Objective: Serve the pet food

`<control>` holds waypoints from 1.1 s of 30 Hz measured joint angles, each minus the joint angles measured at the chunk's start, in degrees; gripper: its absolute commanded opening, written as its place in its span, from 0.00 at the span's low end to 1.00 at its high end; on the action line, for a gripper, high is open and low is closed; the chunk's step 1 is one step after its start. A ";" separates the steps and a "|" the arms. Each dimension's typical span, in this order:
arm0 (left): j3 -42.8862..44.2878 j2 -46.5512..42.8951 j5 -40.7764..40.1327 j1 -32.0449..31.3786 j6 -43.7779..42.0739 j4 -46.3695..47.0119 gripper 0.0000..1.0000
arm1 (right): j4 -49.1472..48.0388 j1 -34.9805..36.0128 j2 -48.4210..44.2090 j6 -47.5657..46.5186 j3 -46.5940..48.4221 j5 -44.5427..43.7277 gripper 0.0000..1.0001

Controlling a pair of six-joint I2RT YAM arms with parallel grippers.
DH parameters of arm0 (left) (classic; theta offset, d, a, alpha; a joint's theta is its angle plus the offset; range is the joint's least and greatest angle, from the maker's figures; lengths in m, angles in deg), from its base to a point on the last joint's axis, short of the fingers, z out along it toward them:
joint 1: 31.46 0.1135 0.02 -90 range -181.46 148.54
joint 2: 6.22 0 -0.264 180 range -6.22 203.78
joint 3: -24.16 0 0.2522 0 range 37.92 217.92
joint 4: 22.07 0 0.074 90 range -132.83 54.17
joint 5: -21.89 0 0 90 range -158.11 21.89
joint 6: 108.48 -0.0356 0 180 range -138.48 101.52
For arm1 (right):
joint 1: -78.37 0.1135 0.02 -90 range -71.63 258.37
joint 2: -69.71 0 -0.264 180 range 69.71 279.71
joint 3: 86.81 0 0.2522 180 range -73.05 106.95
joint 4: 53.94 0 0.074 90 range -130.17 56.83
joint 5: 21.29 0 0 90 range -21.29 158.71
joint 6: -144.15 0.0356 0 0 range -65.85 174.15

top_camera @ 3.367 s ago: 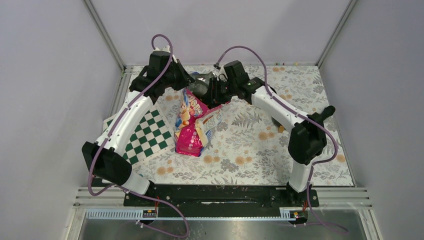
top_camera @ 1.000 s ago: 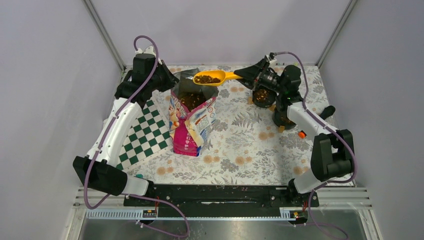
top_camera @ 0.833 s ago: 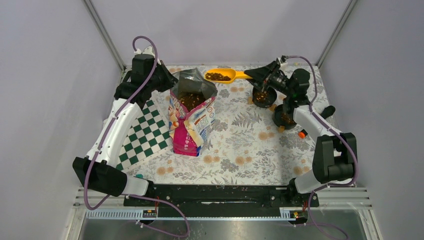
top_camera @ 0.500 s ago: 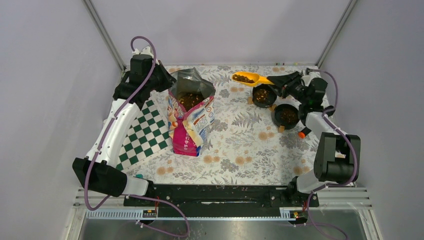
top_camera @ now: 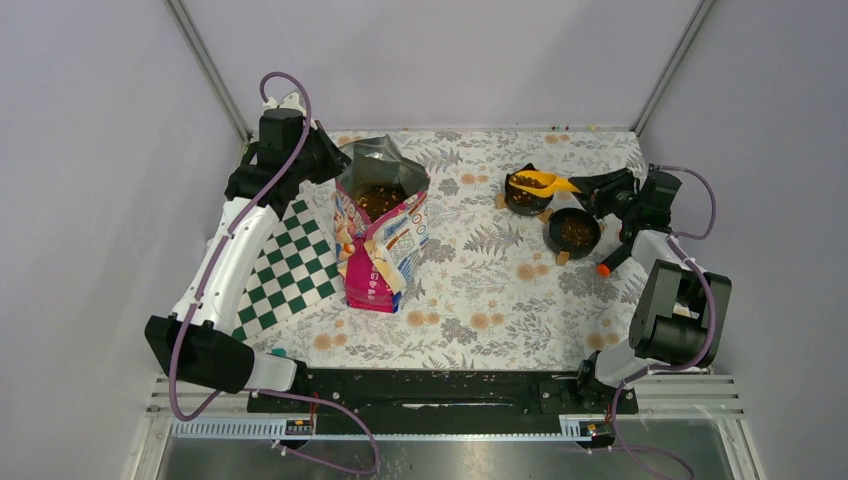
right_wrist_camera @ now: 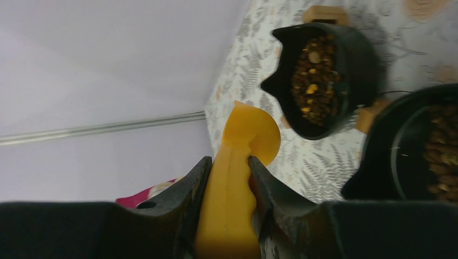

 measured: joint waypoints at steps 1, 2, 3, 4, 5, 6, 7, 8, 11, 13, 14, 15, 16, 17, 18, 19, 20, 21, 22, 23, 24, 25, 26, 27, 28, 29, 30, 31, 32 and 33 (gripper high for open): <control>0.00 0.00 0.00 0.00 0.00 -0.02 0.00 | 1.99 0.00 0.00 -1.62 0.00 -1.01 0.00; 0.00 0.00 0.00 0.00 0.00 -0.02 0.00 | 3.85 0.00 0.00 -3.04 0.02 -2.05 0.00; 0.00 0.00 0.00 0.00 0.00 -0.02 0.00 | 5.64 0.00 0.00 -4.35 0.09 -3.15 0.00; 0.00 0.00 0.00 0.00 0.00 -0.02 0.00 | 7.50 0.00 0.00 -5.62 0.22 -4.33 0.00; 0.00 0.00 0.00 0.00 0.00 -0.02 0.00 | 8.98 0.00 0.00 -6.75 0.33 -5.29 0.00; 0.00 0.00 0.00 0.00 0.00 -0.02 0.00 | 10.27 0.00 0.00 -7.80 0.48 -6.34 0.00; 0.00 0.00 0.00 0.00 0.00 -0.04 0.00 | 11.17 0.00 0.00 -8.68 0.55 -7.34 0.00; 0.00 0.00 0.00 0.00 0.00 -0.02 0.00 | 12.09 0.00 -0.02 -9.60 0.63 -8.24 0.00; 0.00 0.00 -0.02 0.00 0.00 -0.04 0.00 | 14.05 0.00 -0.22 -11.21 0.87 -10.29 0.00; 0.00 0.00 -0.02 0.00 0.00 -0.07 0.00 | 14.95 0.00 -0.59 -12.33 1.46 -11.32 0.00; 0.00 0.00 -0.02 0.00 0.02 -0.04 0.00 | 15.52 0.00 -0.81 -12.98 1.90 -12.00 0.00; 0.00 0.00 -0.02 0.00 0.02 -0.07 0.00 | 16.26 0.00 -1.01 -13.75 2.38 -12.50 0.00; 0.00 0.00 -0.02 0.00 0.02 -0.07 0.00 | 17.00 0.00 -1.16 -14.49 2.91 -13.22 0.00; 0.00 0.00 -0.02 0.00 0.02 -0.07 0.00 | 17.55 0.00 -1.27 -15.21 3.37 -13.62 0.00; 0.00 0.00 -0.02 0.00 0.02 -0.07 0.00 | 18.32 0.00 -1.31 -16.02 3.93 -14.14 0.00; 0.00 0.00 -0.02 0.00 0.02 -0.07 0.00 | 19.19 0.00 -1.40 -16.70 4.55 -14.67 0.00; 0.00 0.00 -0.02 0.00 0.02 -0.07 0.00 | 20.35 0.00 -1.60 -17.49 5.29 -15.13 0.00; 0.00 0.00 -0.02 0.00 0.02 -0.07 0.00 | 20.96 0.00 -1.79 -18.14 5.68 -15.32 0.00; 0.00 0.00 -0.02 0.00 0.02 -0.07 0.00 | 22.25 0.00 -2.10 -18.86 6.34 -15.82 0.00; 0.00 0.00 -0.04 0.00 0.02 -0.07 0.00 | 23.85 0.00 -2.58 -19.85 7.15 -16.37 0.00; 0.00 0.00 -0.02 0.00 0.02 -0.07 0.00 | 24.83 0.00 -2.97 -20.52 7.69 -16.59 0.00; 0.00 0.00 -0.04 0.00 0.02 -0.07 0.00 | 25.97 0.00 -3.30 -21.29 8.41 -16.74 0.00; 0.00 0.00 -0.02 0.00 0.02 -0.07 0.00 | 27.32 0.00 -3.52 -22.27 9.44 -16.81 0.00; 0.00 0.00 -0.04 0.02 0.02 -0.07 0.00 | 27.93 0.00 -3.54 -22.91 10.12 -16.85 0.00; 0.00 0.00 -0.02 0.02 0.02 -0.07 0.00 | 28.61 0.00 -3.54 -23.61 10.86 -16.87 0.00; 0.00 0.00 -0.02 0.02 0.02 -0.09 0.00 | 29.27 0.00 -3.54 -24.17 11.43 -16.87 0.00; 0.00 0.00 -0.02 0.02 0.02 -0.09 0.00 | 30.36 0.07 -3.54 -24.85 12.13 -16.90 0.00; 0.00 0.00 -0.02 0.02 0.00 -0.09 0.00 | 30.95 0.11 -3.52 -25.27 12.55 -17.00 0.00; 0.00 0.02 -0.02 0.04 0.00 -0.13 0.00 | 32.48 0.31 -3.37 -26.25 13.68 -17.62 0.00; 0.02 0.02 -0.02 0.07 0.00 -0.20 0.00 | 33.53 0.59 -3.17 -27.04 14.62 -18.01 0.00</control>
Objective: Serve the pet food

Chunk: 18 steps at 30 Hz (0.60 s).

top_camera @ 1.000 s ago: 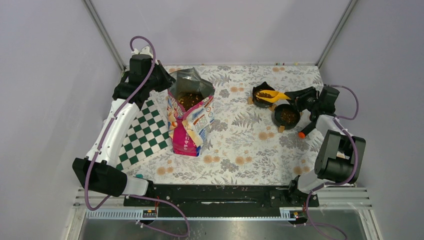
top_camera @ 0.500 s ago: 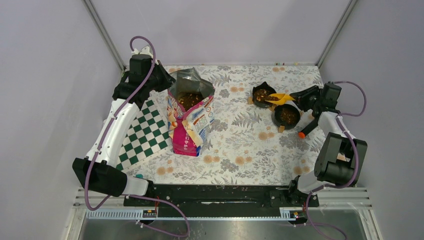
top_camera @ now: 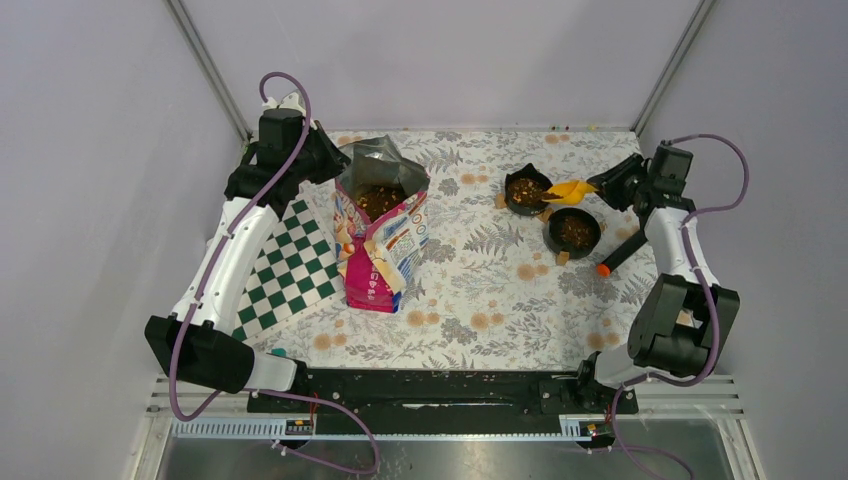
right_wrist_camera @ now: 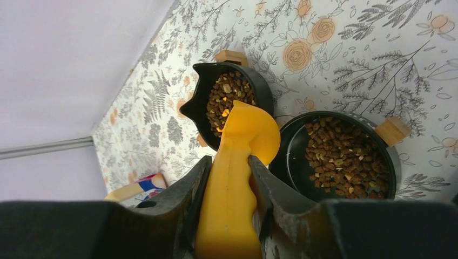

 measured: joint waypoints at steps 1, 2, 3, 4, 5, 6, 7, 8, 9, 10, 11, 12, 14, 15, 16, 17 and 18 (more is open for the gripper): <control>0.04 0.02 0.02 0.04 -0.02 -0.09 0.00 | 0.96 0.37 0.22 -0.76 0.94 -0.44 0.00; 0.13 0.04 0.00 0.04 -0.04 -0.20 0.00 | 2.14 0.90 0.52 -1.68 1.99 -1.25 0.00; 0.17 0.07 0.02 0.07 -0.13 -0.24 0.00 | 3.06 1.46 0.83 -2.47 2.97 -1.79 0.00; 0.22 0.07 0.00 0.07 -0.20 -0.28 0.00 | 3.91 2.19 1.05 -3.39 3.87 -2.78 0.00; 0.26 0.07 0.00 0.09 -0.24 -0.35 0.00 | 4.83 3.10 1.14 -4.44 4.70 -3.85 0.00; 0.31 0.09 0.00 0.09 -0.24 -0.42 0.00 | 5.46 3.80 1.14 -5.11 5.14 -4.66 0.00; 0.31 0.09 0.02 0.09 -0.24 -0.48 0.00 | 6.58 4.74 1.14 -6.08 5.88 -5.92 0.00; 0.31 0.09 0.02 0.09 -0.26 -0.50 0.00 | 7.45 5.64 1.14 -7.02 6.54 -7.06 0.00; 0.31 0.09 0.02 0.09 -0.26 -0.52 0.00 | 8.26 6.51 1.14 -7.85 7.10 -8.28 0.00; 0.31 0.09 0.02 0.09 -0.26 -0.52 0.00 | 9.33 7.45 1.14 -8.70 7.82 -9.53 0.00; 0.31 0.09 0.04 0.09 -0.26 -0.55 0.00 | 9.99 8.37 1.14 -9.55 8.39 -10.95 0.00; 0.33 0.09 0.07 0.09 -0.26 -0.55 0.00 | 10.49 9.20 1.14 -10.32 8.81 -12.26 0.00; 0.33 0.09 0.26 0.09 -0.31 -0.57 0.00 | 11.26 10.47 1.14 -11.34 9.49 -14.10 0.00; 0.33 0.11 0.39 0.11 -0.39 -0.55 0.00 | 11.54 10.88 1.14 -11.67 9.73 -14.75 0.00; 0.33 0.11 0.48 0.11 -0.44 -0.55 0.00 | 12.11 11.32 1.03 -12.00 10.12 -15.06 0.00; 0.33 0.11 0.66 0.13 -0.46 -0.57 0.00 | 12.55 11.58 0.87 -12.17 10.40 -15.04 0.00; 0.35 0.13 0.83 0.15 -0.46 -0.57 0.00 | 12.90 11.69 0.59 -12.22 10.60 -14.69 0.00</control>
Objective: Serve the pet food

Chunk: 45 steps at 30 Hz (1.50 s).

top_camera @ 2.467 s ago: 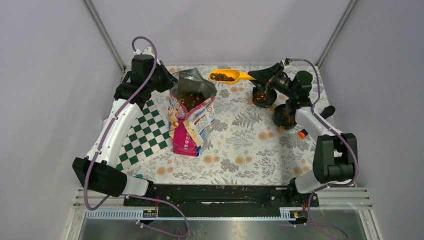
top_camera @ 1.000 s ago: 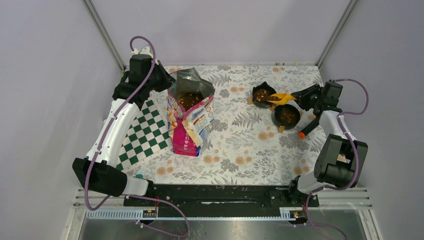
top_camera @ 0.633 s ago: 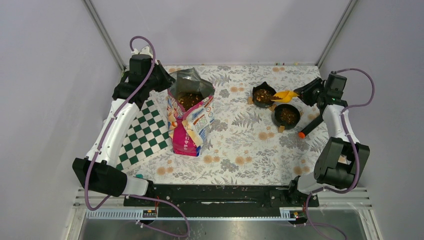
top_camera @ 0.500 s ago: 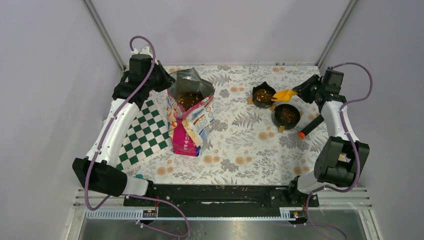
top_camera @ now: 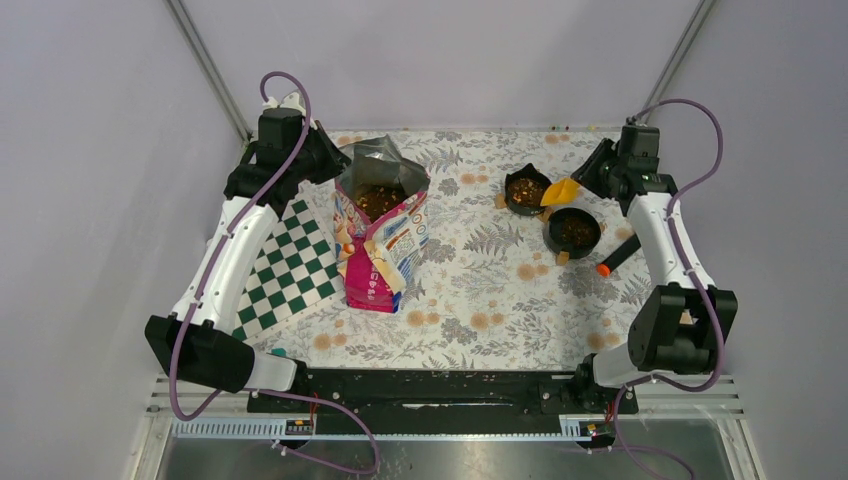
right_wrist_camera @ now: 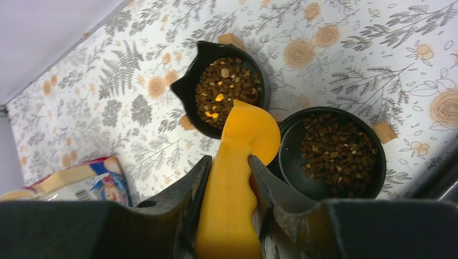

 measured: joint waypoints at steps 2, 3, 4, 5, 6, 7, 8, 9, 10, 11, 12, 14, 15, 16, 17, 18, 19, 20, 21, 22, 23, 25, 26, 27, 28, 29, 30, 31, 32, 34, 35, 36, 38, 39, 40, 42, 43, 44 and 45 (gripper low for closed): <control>0.09 0.07 0.48 0.04 0.02 -0.04 0.00 | 0.46 0.00 -1.03 0.04 0.15 1.33 0.00; 0.09 0.09 0.96 0.07 0.04 -0.04 0.00 | 0.44 -0.02 -1.97 0.15 0.15 2.91 0.00; 0.09 0.15 1.40 0.09 0.09 -0.02 0.00 | 0.11 -0.04 -3.10 0.31 0.09 4.70 0.00; 0.09 0.17 1.97 0.09 0.20 0.02 0.00 | -0.92 -0.11 -4.70 0.79 -0.15 7.21 0.00; 0.09 0.24 2.40 0.07 0.28 0.02 0.00 | -2.40 -0.04 -6.67 1.27 -0.48 10.01 0.00; 0.09 0.26 2.62 -0.02 0.31 0.04 0.00 | -3.82 0.22 -8.41 1.84 -0.74 12.39 0.00; 0.09 0.28 2.71 -0.09 0.31 0.07 0.00 | -5.27 0.59 -10.19 2.38 -0.87 14.75 0.00; 0.09 0.28 2.75 -0.22 0.31 0.09 0.00 | -7.26 1.29 -12.07 3.13 -0.94 17.33 0.00; 0.09 0.28 2.75 -0.44 0.31 0.11 0.00 | -9.55 2.27 -13.75 4.09 -0.96 20.04 0.00; 0.09 0.28 2.73 -0.76 0.31 0.17 0.00 | -12.09 3.78 -15.15 5.05 -1.03 22.51 0.00; 0.09 0.28 2.69 -1.11 0.28 0.22 0.00 | -14.21 5.11 -15.93 6.08 -1.11 24.26 0.00; 0.13 0.35 2.45 -2.01 0.26 0.33 0.00 | -19.89 8.79 -17.16 8.72 -1.73 27.96 0.00; 0.35 0.44 2.05 -2.62 0.24 0.31 0.00 | -22.97 10.73 -17.40 10.29 -2.25 29.51 0.00; 0.55 0.59 1.44 -3.21 0.22 0.31 0.00 | -25.55 12.50 -17.40 11.78 -2.75 30.80 0.00; 0.74 0.70 0.37 -4.00 0.20 0.26 0.00 | -27.47 14.10 -17.29 13.03 -3.19 31.71 0.00; 0.85 0.76 -0.98 -4.94 0.02 0.26 0.00 | -28.63 15.43 -17.07 14.01 -3.43 32.22 0.00; 0.94 0.76 -2.73 -6.08 -0.09 0.17 0.00 | -29.62 17.07 -16.59 14.93 -3.48 32.87 0.00; 1.20 0.83 -4.35 -7.19 -0.26 0.00 0.00 | -30.10 18.58 -16.00 15.28 -3.39 33.00 0.00; 1.53 0.96 -5.75 -8.31 -0.52 -0.17 0.00 | -29.88 19.96 -15.32 15.37 -3.21 32.79 0.00; 1.92 1.16 -6.93 -9.16 -0.70 -0.42 0.00 | -28.89 21.16 -14.67 15.04 -2.82 32.37 0.00; 2.40 1.51 -8.00 -9.94 -0.87 -0.74 0.00 | -27.17 22.64 -13.77 14.34 -2.08 31.28 0.00; 3.50 2.45 -9.97 -11.45 -1.22 -1.09 0.00 | -22.12 26.03 -11.30 12.26 0.35 28.76 0.00; 4.02 2.97 -10.75 -12.13 -1.27 -1.22 0.00 | -19.63 27.56 -9.99 11.32 1.62 27.45 0.00; 4.52 3.45 -11.30 -12.74 -1.29 -1.38 0.00 | -17.42 28.81 -8.68 10.54 2.71 26.27 0.00; 5.05 3.98 -11.74 -13.38 -1.33 -1.46 0.00 | -15.43 29.97 -7.37 10.03 3.72 25.22 0.00; 5.42 4.28 -12.09 -13.77 -1.33 -1.55 0.00 | -13.70 30.95 -6.05 9.55 4.61 24.13 0.00; 5.90 4.68 -12.46 -14.27 -1.38 -1.75 0.00 | -12.22 31.89 -4.74 9.18 5.38 22.93 0.00; 6.19 4.92 -12.61 -14.64 -1.44 -1.79 0.00 | -11.06 32.68 -3.45 8.98 5.99 21.88 0.00; 6.45 5.20 -12.61 -15.06 -1.46 -1.81 0.00 | -9.92 33.31 -2.25 8.94 6.58 20.79 0.00; 6.64 5.66 -12.31 -15.50 -1.31 -1.51 0.00 | -8.41 35.10 1.14 9.14 7.96 18.49 0.00; 6.67 5.92 -11.98 -15.61 -1.09 -1.18 0.00 | -8.11 35.80 2.56 9.42 8.28 17.79 0.00; 6.67 6.16 -11.54 -15.63 -0.90 -0.85 0.00 | -7.91 36.63 4.31 9.66 8.59 17.14 0.00; 6.67 6.73 -10.56 -15.63 -0.39 -0.17 0.00 | -7.85 38.01 7.50 10.47 8.74 16.00 0.00; 6.64 7.06 -9.99 -15.65 -0.11 0.22 0.00 | -7.89 38.56 9.07 10.71 8.76 15.82 0.00; 6.67 7.37 -9.31 -15.69 0.13 0.66 0.00 | -7.89 38.95 10.51 10.99 8.83 15.50 0.00; 6.64 7.89 -8.50 -15.85 0.31 1.07 0.00 | -7.89 39.34 12.52 11.28 8.90 15.02 0.00; 6.64 8.13 -8.33 -15.85 0.31 1.07 0.00 | -8.04 39.41 13.46 11.69 9.05 15.13 0.00; 6.64 8.28 -8.20 -15.82 0.28 1.11 0.00 | -8.39 39.34 14.19 12.00 9.25 15.28 0.00; 6.60 8.44 -8.15 -15.80 0.24 1.22 0.00 | -8.70 39.23 14.73 12.20 9.51 15.61 0.00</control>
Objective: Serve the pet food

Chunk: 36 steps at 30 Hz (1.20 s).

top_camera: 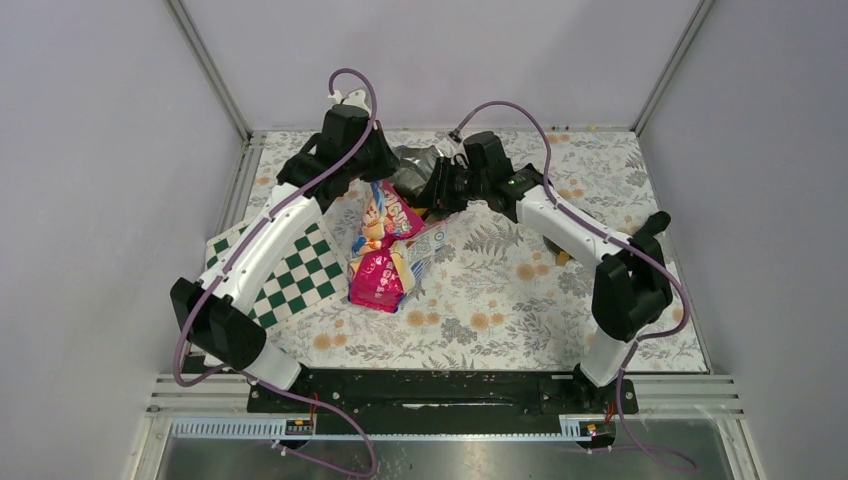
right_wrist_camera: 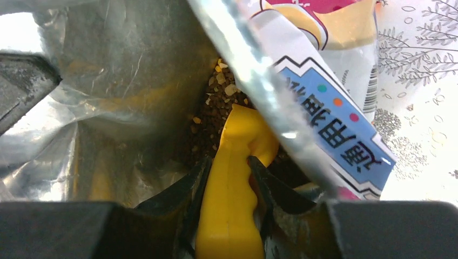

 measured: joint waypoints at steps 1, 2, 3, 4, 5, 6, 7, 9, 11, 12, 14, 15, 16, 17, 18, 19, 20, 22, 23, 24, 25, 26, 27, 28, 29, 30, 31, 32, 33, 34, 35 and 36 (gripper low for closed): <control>-0.07 0.09 0.02 0.02 -0.02 0.09 0.00 | -0.35 -0.04 0.46 0.20 0.24 0.48 0.00; -0.15 0.11 0.04 0.02 -0.11 0.24 0.00 | -0.87 -0.04 0.92 0.24 0.35 0.87 0.00; -0.26 0.11 0.04 0.02 -0.24 0.35 0.00 | -1.29 -0.04 1.36 0.37 0.39 1.16 0.00; -0.35 0.11 0.07 0.04 -0.37 0.42 0.00 | -1.90 -0.04 1.86 0.48 0.50 1.62 0.00; -0.35 0.22 0.15 0.13 -0.46 0.52 0.00 | -2.67 -0.04 2.56 0.70 0.63 2.23 0.00; -0.35 0.35 0.28 0.26 -0.61 0.59 0.00 | -3.45 -0.04 3.19 0.92 0.63 2.64 0.00; -0.35 0.55 0.48 0.48 -0.68 0.63 0.00 | -4.20 -0.07 3.72 1.22 0.63 3.17 0.00; -0.35 1.18 1.09 1.09 -0.74 0.85 0.00 | -5.95 -0.24 4.92 2.25 0.74 4.35 0.00; -0.35 2.01 2.23 1.92 -0.70 1.46 0.00 | -7.65 -0.33 6.29 3.76 0.74 5.53 0.00; -0.35 2.38 2.93 2.32 -0.63 1.79 0.00 | -8.57 -0.31 7.17 4.61 0.76 6.10 0.00; -0.35 2.78 3.58 2.71 -0.63 2.12 0.00 | -9.90 -0.28 8.46 5.95 0.81 7.19 0.00; -0.35 2.97 3.93 2.95 -0.66 2.14 0.00 | -10.40 -0.31 8.90 6.40 0.87 7.56 0.00; -0.35 3.13 4.35 3.19 -0.63 2.19 0.00 | -10.93 -0.35 9.16 6.84 0.92 8.00 0.00; -0.33 3.17 4.63 3.39 -0.63 2.21 0.00 | -11.21 -0.35 9.25 7.15 0.92 8.22 0.00; -0.35 3.21 4.98 3.67 -0.63 2.27 0.00 | -11.61 -0.35 9.35 7.48 0.92 8.48 0.00; -0.35 3.21 5.20 3.87 -0.63 2.29 0.00 | -12.02 -0.35 9.53 7.82 0.92 8.72 0.00; -0.35 3.21 5.33 4.07 -0.66 2.27 0.00 | -12.55 -0.35 9.70 8.22 0.92 9.11 0.00; -0.35 3.21 5.62 4.44 -0.63 2.36 0.00 | -13.97 -0.35 10.05 9.68 0.87 10.43 0.00; -0.35 3.21 5.73 4.63 -0.66 2.34 0.00 | -14.80 -0.35 10.12 10.38 0.79 11.13 0.00; -0.35 3.21 5.86 4.83 -0.68 2.34 0.00 | -15.69 -0.37 10.14 11.28 0.63 11.78 0.00; -0.35 3.21 5.92 5.03 -0.70 2.34 0.00 | -17.05 -0.46 10.14 12.52 0.35 12.70 0.00; -0.35 3.21 5.97 5.20 -0.74 2.27 0.00 | -18.08 -0.52 10.14 13.53 0.09 13.27 0.00; -0.35 3.21 5.99 5.38 -0.83 2.23 0.00 | -19.82 -0.70 10.14 14.88 -0.50 14.12 0.00; -0.35 3.21 6.14 5.57 -0.85 2.14 0.00 | -21.29 -0.85 10.14 16.13 -1.14 14.69 0.00; -0.35 3.21 6.27 5.73 -0.85 2.12 0.00 | -22.45 -1.03 10.14 17.20 -1.64 15.13 0.00; -0.35 3.21 6.32 5.86 -0.87 2.08 0.00 | -23.78 -1.25 10.14 18.80 -2.23 16.00 0.00; -0.42 3.21 6.29 5.95 -0.98 2.14 0.00 | -24.92 -1.40 10.14 19.98 -2.49 16.61 0.00; -0.44 3.21 6.29 6.03 -1.11 2.14 0.00 | -25.62 -1.49 10.14 20.98 -2.62 17.11 0.00; -0.46 3.19 6.29 6.12 -1.16 2.14 0.00 | -26.08 -1.57 10.12 21.75 -2.73 17.44 0.00; -0.50 3.19 6.29 6.23 -1.25 2.16 0.00 | -26.38 -1.73 10.12 22.51 -2.86 17.64 0.00; -0.74 3.08 6.29 6.32 -1.27 2.38 0.00 | -26.45 -1.84 10.03 23.19 -2.93 17.79 0.00; -1.07 2.97 6.29 6.38 -1.27 2.67 0.00 | -26.29 -1.88 9.84 23.69 -2.95 17.86 0.00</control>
